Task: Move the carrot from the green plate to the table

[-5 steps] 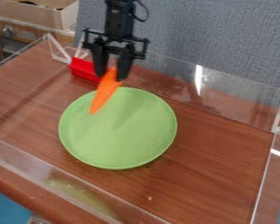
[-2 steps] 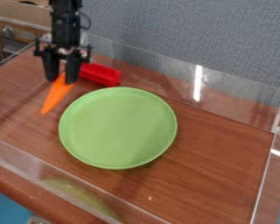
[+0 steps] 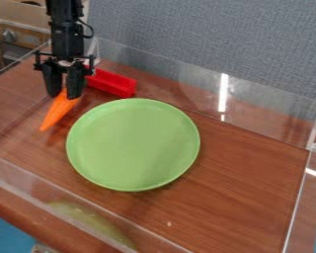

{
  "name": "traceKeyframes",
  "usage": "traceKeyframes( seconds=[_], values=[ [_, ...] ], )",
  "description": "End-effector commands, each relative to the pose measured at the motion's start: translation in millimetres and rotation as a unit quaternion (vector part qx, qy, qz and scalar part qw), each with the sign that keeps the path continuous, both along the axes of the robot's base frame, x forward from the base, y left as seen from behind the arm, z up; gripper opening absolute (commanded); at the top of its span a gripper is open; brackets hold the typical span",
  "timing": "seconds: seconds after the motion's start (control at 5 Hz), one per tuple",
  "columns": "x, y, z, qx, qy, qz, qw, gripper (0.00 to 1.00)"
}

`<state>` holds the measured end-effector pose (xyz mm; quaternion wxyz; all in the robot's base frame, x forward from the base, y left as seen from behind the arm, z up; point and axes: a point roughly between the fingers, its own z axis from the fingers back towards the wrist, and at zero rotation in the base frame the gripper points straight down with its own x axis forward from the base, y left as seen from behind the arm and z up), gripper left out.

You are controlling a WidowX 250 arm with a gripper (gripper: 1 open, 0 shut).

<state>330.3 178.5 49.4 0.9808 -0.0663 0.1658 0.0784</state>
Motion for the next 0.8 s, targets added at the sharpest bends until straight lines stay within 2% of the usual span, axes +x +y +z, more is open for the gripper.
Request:
traceKeyframes(
  seconds=[0.0,0.4,0.6],
  values=[
    [-3.3,16.5,22.3,0.002,-0.033,-0.008,0.9994,0.0],
    [-12.3,18.0,24.4,-0.021,-0.043,-0.027,0.9985,0.0],
    [-10.5,16.3,27.6,-0.031,-0.051,-0.035,0.9976,0.0]
  ],
)
